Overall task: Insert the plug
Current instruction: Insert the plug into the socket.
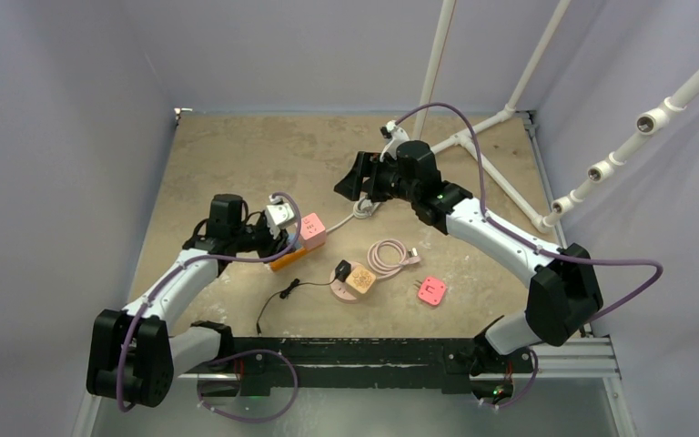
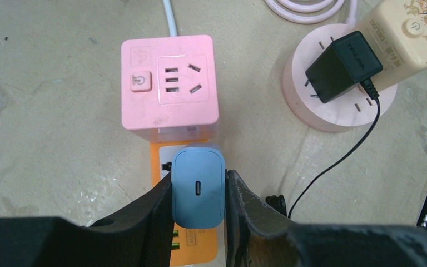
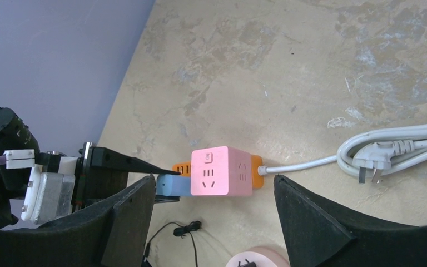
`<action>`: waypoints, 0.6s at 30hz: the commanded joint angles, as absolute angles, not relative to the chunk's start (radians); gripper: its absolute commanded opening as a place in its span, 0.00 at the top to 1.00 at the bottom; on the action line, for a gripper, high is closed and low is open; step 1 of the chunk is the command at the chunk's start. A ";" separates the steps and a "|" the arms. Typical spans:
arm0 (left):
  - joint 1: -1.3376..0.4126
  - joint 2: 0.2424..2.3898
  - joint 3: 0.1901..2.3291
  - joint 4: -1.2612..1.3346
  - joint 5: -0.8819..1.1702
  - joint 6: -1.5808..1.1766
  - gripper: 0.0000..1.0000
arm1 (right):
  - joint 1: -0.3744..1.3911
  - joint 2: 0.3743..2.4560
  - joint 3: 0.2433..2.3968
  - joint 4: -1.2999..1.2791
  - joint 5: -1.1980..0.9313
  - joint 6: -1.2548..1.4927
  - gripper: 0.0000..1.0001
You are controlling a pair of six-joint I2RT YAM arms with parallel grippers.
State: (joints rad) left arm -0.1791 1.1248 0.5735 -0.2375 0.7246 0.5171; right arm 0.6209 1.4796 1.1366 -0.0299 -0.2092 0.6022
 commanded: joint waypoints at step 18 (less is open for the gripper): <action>-0.178 1.201 0.561 -0.109 0.697 0.512 1.00 | 0.614 1.467 1.128 -0.005 -0.250 0.601 0.23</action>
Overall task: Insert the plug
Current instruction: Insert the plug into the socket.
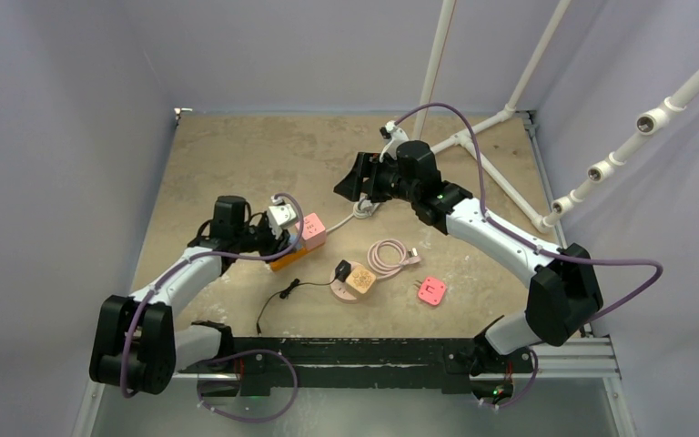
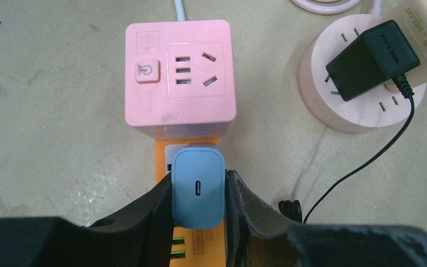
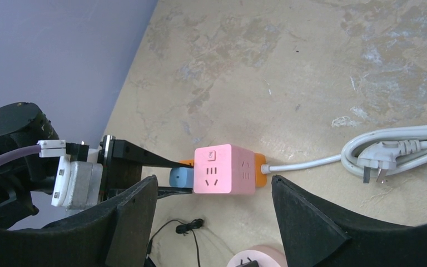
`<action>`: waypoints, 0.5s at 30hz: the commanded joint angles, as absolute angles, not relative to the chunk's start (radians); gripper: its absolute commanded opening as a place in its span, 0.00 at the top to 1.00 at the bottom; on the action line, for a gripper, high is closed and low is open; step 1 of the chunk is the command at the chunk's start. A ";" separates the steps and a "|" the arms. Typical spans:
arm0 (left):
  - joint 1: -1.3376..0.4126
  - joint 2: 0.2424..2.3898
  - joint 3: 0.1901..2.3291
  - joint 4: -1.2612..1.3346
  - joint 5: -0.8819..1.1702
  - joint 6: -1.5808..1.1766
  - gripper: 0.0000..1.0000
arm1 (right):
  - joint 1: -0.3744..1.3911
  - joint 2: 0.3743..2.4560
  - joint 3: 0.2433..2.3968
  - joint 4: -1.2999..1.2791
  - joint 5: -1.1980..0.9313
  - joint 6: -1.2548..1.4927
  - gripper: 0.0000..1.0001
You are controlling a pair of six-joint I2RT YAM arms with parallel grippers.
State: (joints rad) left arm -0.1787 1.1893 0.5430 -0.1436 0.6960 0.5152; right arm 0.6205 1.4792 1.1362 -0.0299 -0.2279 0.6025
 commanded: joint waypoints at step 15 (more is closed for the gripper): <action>-0.219 1.223 0.634 -0.224 0.621 0.519 1.00 | 0.614 1.458 1.100 0.021 -0.252 0.604 0.25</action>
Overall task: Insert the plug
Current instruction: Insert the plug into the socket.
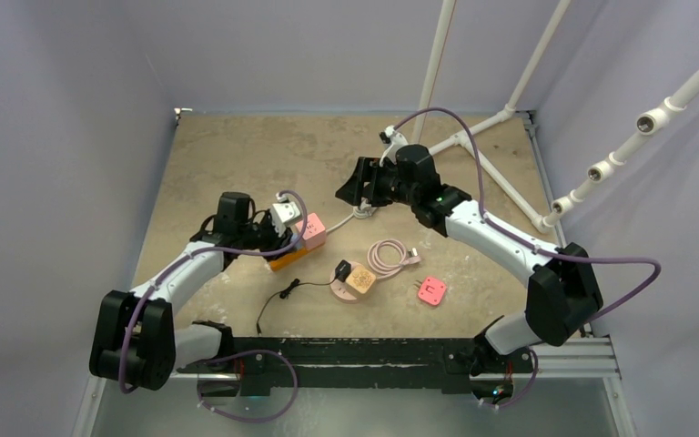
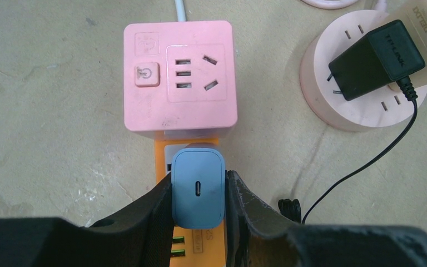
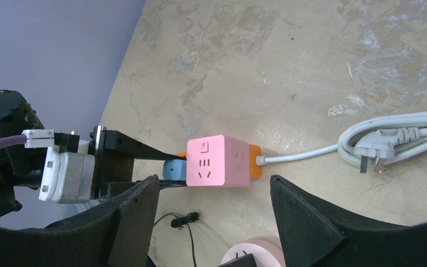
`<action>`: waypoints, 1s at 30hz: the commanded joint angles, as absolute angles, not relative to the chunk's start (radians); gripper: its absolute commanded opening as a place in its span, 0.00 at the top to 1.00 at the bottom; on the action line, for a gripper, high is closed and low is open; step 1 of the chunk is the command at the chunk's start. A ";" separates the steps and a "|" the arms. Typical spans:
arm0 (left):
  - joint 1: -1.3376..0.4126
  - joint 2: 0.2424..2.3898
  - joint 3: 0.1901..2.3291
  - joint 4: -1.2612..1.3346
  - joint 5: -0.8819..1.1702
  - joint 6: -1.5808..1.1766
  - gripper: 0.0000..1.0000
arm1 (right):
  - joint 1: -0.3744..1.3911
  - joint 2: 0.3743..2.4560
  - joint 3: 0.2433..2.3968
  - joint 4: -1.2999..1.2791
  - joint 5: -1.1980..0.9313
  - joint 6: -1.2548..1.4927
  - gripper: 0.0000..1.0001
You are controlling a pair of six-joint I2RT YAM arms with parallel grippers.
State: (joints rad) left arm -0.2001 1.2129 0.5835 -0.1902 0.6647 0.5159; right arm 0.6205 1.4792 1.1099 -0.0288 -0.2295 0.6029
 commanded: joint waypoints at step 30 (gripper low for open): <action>-0.255 1.238 0.563 -0.269 0.507 0.635 1.00 | 0.614 1.462 1.068 0.053 -0.268 0.584 0.29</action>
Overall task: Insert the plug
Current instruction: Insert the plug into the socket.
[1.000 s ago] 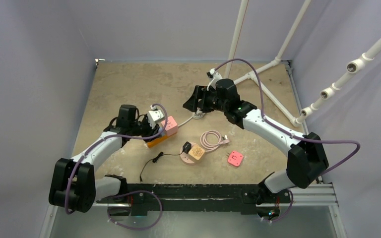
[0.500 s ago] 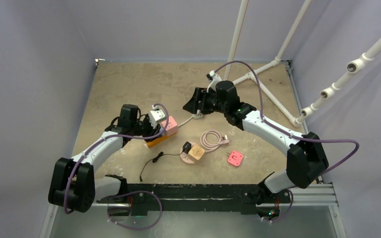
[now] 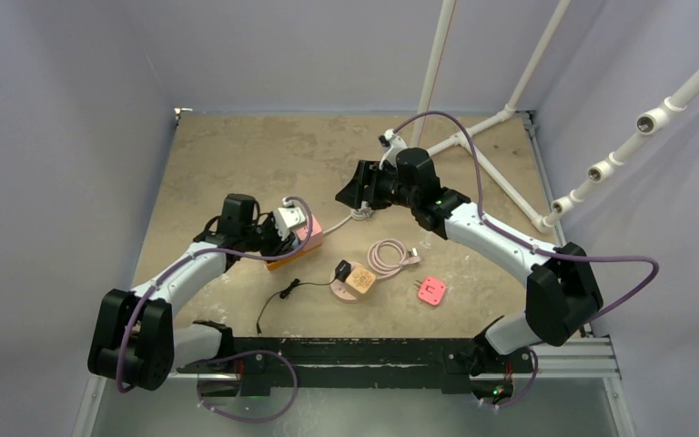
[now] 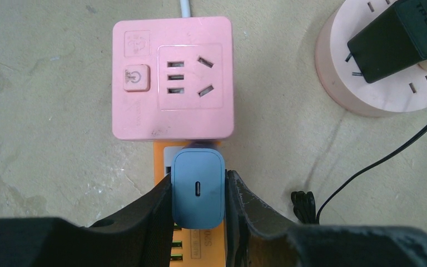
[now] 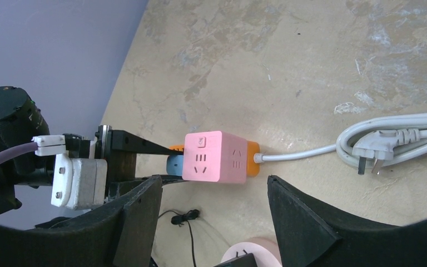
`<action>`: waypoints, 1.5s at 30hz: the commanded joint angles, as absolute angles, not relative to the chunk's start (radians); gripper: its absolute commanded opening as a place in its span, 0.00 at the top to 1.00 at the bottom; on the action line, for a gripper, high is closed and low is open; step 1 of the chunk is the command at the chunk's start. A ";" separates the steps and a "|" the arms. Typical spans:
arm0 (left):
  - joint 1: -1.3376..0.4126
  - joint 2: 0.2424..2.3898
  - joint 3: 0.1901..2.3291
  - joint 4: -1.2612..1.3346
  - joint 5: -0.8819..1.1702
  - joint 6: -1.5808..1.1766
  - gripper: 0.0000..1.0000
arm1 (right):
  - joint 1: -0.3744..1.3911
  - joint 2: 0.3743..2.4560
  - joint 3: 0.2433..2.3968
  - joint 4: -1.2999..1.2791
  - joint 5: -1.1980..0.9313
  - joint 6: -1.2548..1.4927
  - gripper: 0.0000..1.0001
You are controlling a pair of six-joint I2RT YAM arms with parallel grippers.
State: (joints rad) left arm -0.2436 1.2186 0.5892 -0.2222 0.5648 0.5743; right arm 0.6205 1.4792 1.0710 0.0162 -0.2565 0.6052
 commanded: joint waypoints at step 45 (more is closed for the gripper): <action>-0.291 1.291 0.774 -0.526 0.537 0.662 0.25 | 0.641 1.500 1.105 0.012 -0.250 0.543 0.25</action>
